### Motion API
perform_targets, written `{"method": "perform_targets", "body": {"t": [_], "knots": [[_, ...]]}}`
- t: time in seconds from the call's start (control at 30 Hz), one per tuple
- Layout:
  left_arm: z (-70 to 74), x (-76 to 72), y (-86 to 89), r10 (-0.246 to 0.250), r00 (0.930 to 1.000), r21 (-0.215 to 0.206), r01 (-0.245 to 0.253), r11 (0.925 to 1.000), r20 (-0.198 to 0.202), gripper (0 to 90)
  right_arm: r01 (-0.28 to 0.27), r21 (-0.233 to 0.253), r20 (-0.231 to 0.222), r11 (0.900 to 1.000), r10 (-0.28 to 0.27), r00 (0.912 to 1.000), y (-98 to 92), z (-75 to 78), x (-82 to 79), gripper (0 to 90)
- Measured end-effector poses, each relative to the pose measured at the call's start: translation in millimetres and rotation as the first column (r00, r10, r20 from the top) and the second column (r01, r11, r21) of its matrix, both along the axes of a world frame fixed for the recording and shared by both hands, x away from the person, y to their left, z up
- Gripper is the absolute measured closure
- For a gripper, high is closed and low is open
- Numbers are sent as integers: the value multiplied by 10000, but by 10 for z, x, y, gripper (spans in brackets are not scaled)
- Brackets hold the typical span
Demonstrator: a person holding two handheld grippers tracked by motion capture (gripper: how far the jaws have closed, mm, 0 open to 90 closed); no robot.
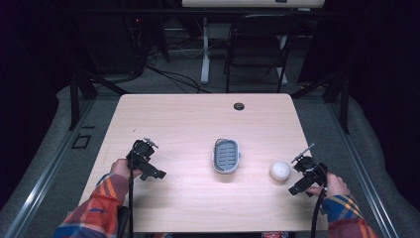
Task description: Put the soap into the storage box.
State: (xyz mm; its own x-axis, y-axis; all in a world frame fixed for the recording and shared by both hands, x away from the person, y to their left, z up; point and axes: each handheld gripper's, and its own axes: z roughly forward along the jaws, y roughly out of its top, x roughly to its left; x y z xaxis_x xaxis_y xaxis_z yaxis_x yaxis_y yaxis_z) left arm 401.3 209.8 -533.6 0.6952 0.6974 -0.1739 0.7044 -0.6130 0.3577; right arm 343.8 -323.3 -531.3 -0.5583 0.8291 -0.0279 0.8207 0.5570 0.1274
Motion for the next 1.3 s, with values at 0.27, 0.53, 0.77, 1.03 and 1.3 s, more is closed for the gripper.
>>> {"method": "perform_targets", "body": {"t": [0.27, 0.53, 0.77, 1.03, 1.3], "knots": [[-6, 5, -13, -85, 9999, 14, 85, 10000, -56, 12, -8, 115, -52, 9999, 8, 10000, 12, -7, -15, 0], [-15, 20, -23, -192, 9997, 23, 192, 9998, -122, 11, 83, 367, 144, 9993, -89, 9999, 60, -19, -36, 0], [-19, 13, -12, -169, 9997, 2, 169, 9999, -152, 11, -262, 146, -109, 9996, 264, 9996, 93, 55, 14, 0], [-16, 2, -22, -150, 9998, 122, 152, 9998, -99, 11, -367, 430, 8, 9984, 367, 9993, 191, 182, 134, 0], [-23, 4, -24, -153, 9998, 107, 154, 9998, -148, 11, -928, 233, -627, 9954, 941, 9936, 327, 211, 354, 0]]}}
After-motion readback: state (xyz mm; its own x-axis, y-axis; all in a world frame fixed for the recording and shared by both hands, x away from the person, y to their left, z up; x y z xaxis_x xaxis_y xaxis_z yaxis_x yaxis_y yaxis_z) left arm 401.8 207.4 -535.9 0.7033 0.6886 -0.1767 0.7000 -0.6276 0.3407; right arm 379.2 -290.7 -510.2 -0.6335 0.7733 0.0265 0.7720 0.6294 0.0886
